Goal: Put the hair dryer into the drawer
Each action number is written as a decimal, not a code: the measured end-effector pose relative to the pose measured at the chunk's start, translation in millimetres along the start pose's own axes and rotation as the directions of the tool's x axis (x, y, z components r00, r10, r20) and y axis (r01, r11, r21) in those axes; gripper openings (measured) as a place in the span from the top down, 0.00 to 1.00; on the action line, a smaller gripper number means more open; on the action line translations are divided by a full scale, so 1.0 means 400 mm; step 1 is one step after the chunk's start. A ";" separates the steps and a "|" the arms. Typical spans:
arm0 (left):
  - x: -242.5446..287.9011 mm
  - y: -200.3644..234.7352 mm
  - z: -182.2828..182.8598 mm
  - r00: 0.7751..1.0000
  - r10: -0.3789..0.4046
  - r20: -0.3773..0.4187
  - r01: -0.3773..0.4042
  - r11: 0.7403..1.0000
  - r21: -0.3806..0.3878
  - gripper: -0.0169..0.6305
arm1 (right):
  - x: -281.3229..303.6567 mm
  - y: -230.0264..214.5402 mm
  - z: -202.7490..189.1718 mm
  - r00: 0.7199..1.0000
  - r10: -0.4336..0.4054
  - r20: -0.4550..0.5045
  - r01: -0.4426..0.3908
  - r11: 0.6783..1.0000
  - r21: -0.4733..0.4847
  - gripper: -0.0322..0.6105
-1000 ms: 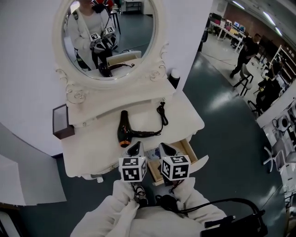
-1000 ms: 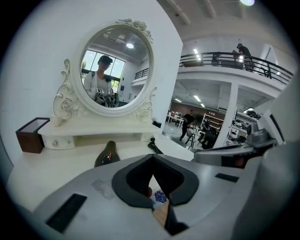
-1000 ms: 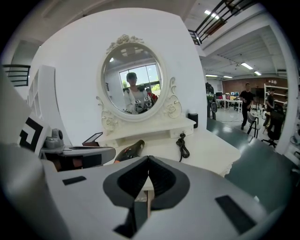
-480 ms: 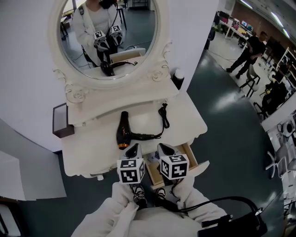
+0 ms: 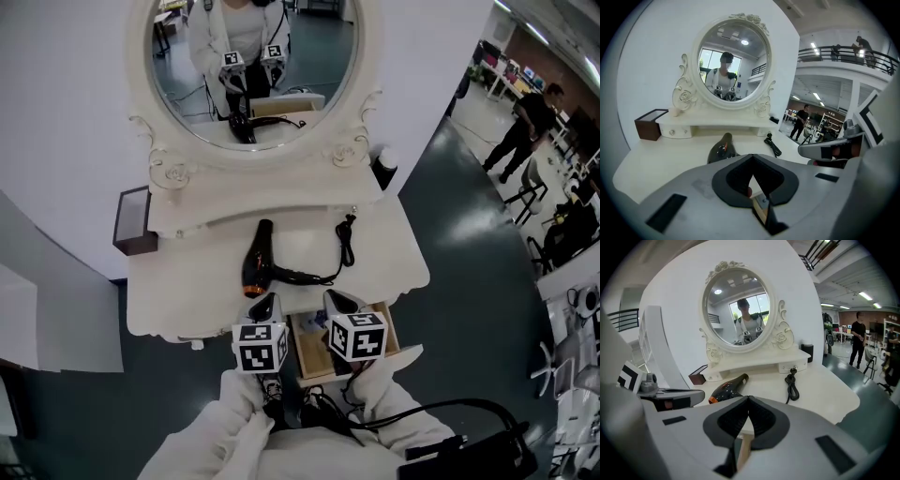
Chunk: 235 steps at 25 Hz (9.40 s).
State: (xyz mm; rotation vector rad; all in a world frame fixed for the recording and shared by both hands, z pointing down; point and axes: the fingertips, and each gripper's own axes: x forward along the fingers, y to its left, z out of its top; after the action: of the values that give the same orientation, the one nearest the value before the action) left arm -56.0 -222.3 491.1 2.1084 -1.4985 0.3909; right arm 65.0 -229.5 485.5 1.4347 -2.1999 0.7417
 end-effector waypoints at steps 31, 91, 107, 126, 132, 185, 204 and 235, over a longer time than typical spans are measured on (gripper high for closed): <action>0.074 0.156 -0.152 0.978 0.203 -0.057 -0.211 0.937 -0.279 0.98 | 0.291 0.090 -0.034 0.924 0.253 -0.287 -0.324 0.916 -0.237 0.74; 0.042 0.335 -0.170 0.969 0.217 -0.118 -0.243 0.920 -0.307 0.98 | 0.451 0.135 -0.152 0.764 0.110 -0.635 -0.586 0.529 -0.613 0.59; -0.012 0.293 -0.054 0.975 0.222 -0.021 -0.220 0.943 -0.249 0.98 | 0.259 0.170 0.029 0.861 0.299 -0.412 -0.491 0.700 -0.519 0.59; -0.055 0.057 0.149 0.988 0.083 0.129 -0.080 0.996 -0.032 0.98 | -0.019 0.097 0.383 0.937 0.348 -0.015 -0.318 0.836 -0.448 0.59; -0.032 -0.023 0.184 0.989 0.018 0.147 -0.020 1.000 0.009 0.98 | -0.109 0.064 0.426 0.935 0.352 0.043 -0.306 0.861 -0.406 0.59; 0.092 -0.225 -0.071 0.988 -0.116 -0.105 0.125 0.989 0.081 0.98 | -0.155 -0.123 0.064 0.920 0.392 -0.016 -0.390 0.910 -0.140 0.59; 0.003 -0.160 -0.227 0.988 0.063 -0.143 -0.070 0.997 -0.043 0.98 | -0.210 -0.046 -0.222 0.559 0.614 -0.558 -0.818 0.521 -0.245 0.59; -0.009 -0.131 -0.337 0.967 0.139 -0.214 -0.154 0.986 -0.057 0.98 | -0.175 -0.067 -0.516 0.319 0.506 -0.801 -0.887 0.458 -0.064 0.59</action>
State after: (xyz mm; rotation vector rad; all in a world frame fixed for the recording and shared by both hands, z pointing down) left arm 0.0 -130.1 587.3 1.8432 -1.5239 0.5846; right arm 126.8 -58.8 609.3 -0.2743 -2.0505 0.6981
